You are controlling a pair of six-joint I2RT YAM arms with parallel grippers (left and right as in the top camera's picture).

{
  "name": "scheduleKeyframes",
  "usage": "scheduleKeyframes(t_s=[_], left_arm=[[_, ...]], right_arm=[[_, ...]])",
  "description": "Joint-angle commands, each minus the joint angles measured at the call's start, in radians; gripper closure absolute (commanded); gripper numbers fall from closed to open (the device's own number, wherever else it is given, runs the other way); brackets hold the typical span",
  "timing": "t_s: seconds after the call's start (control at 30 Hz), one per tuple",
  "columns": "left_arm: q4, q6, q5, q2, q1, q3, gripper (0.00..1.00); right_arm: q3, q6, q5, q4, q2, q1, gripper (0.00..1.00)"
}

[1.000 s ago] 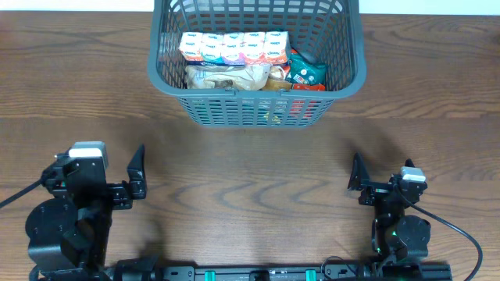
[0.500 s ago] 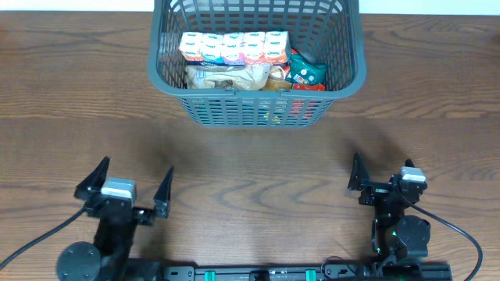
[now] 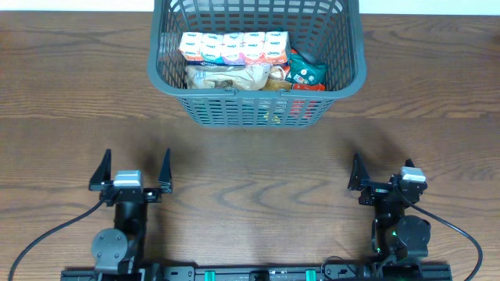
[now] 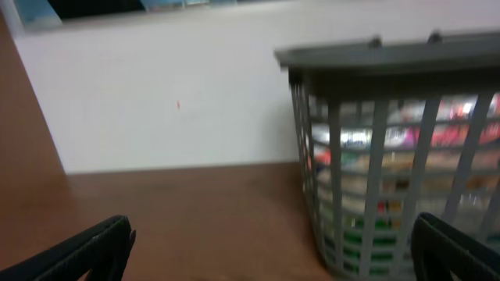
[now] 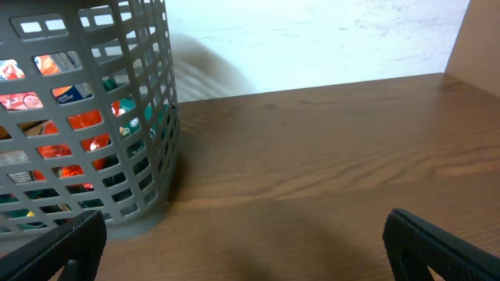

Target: Pack container

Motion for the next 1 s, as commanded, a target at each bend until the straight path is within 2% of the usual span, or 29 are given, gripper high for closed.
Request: scheduleKeyframes(t_s=[0.0,0.3,0.5,0.97], left_arm=[[0.005,-0.028,-0.002,-0.009,-0.005,-0.046,0.01],[-0.173,-0.034,0.174,-0.009,-0.008,-0.062,0.01],[-0.164,-0.007,0.241,-0.009,-0.008,-0.062,0.02],[-0.161,-0.007,0.240,-0.006,-0.008,-0.062,0.01]], right_arm=[[-0.006,0.015,0.010,0.003,-0.007,-0.006,0.01],[-0.006,0.015,0.010,0.003,-0.007,-0.006,0.01],[-0.006,0.015,0.010,0.003,-0.007,-0.006,0.01],[-0.006,0.015,0.010,0.003,-0.007,-0.006,0.01]])
